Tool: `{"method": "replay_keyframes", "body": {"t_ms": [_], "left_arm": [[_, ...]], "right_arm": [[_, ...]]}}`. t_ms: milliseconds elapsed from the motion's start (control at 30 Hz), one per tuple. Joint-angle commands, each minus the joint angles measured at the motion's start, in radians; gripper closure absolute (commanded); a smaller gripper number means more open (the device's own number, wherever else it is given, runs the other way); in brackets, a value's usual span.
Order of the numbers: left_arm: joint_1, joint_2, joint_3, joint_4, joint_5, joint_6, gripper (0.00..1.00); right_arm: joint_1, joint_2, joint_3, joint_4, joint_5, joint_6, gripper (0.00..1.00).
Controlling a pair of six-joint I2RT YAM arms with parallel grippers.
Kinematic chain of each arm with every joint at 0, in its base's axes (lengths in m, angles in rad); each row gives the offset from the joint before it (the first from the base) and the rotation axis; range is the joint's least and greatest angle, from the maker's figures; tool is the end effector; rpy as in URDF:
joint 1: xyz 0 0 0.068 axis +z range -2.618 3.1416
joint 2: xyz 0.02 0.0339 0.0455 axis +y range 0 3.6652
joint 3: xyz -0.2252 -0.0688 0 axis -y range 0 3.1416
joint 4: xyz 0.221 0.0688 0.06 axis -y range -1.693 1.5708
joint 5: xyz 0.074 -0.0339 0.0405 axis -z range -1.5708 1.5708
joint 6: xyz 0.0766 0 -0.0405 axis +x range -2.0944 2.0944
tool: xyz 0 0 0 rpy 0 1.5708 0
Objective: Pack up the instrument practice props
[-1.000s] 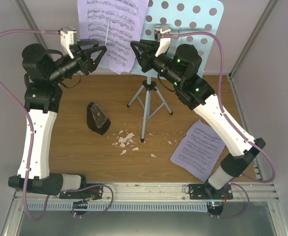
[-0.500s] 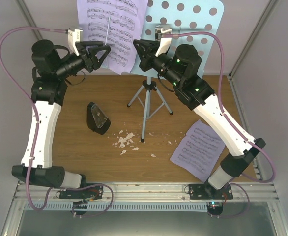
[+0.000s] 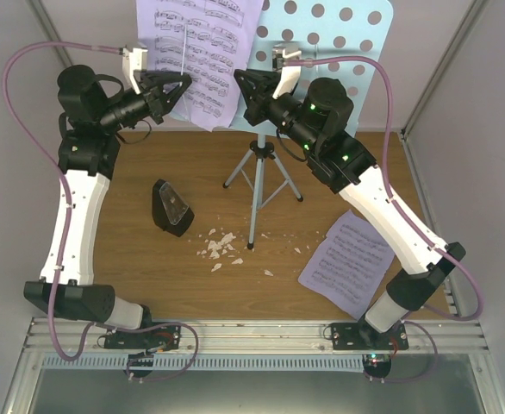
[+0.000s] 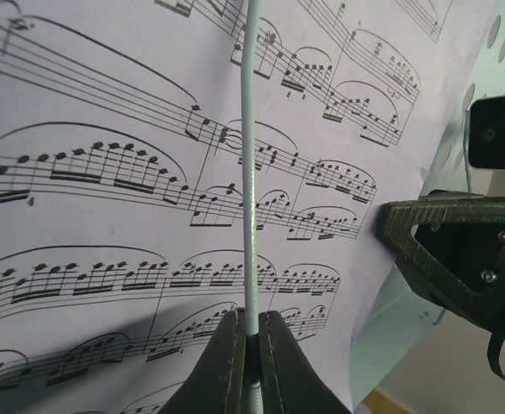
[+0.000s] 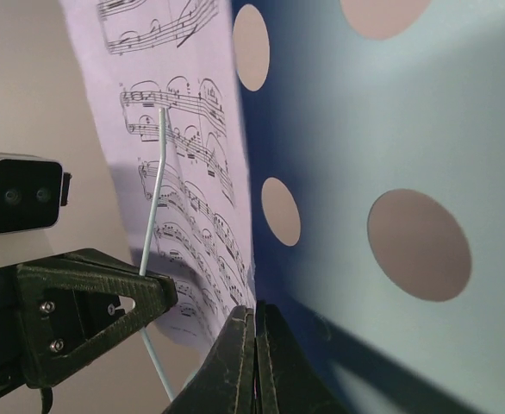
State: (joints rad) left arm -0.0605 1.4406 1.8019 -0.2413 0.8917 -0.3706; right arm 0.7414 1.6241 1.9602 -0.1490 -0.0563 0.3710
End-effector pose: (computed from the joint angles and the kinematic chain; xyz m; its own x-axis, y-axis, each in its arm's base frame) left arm 0.2934 -0.0775 0.4857 -0.1817 -0.2169 -0.9591 0.7975 0.5382 -0.2727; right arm 0.2690 0.2522 0.4959 -0.1314 0.3705 -0.9195 -0.7161 0.6059 0.3465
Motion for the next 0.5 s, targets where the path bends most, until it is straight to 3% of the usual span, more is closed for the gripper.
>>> {"method": "replay_keyframes", "body": {"t_ms": [0,467], "left_arm": [[0.004,-0.025,-0.005,0.056,0.002,0.002,1.00],[0.004,-0.045,-0.054,0.086,-0.001,0.020,1.00]], "right_arm": [[0.009,0.006,0.029,0.027,0.017,-0.012,1.00],[0.012,-0.034,-0.010,0.061,0.036,-0.008,1.00]]}}
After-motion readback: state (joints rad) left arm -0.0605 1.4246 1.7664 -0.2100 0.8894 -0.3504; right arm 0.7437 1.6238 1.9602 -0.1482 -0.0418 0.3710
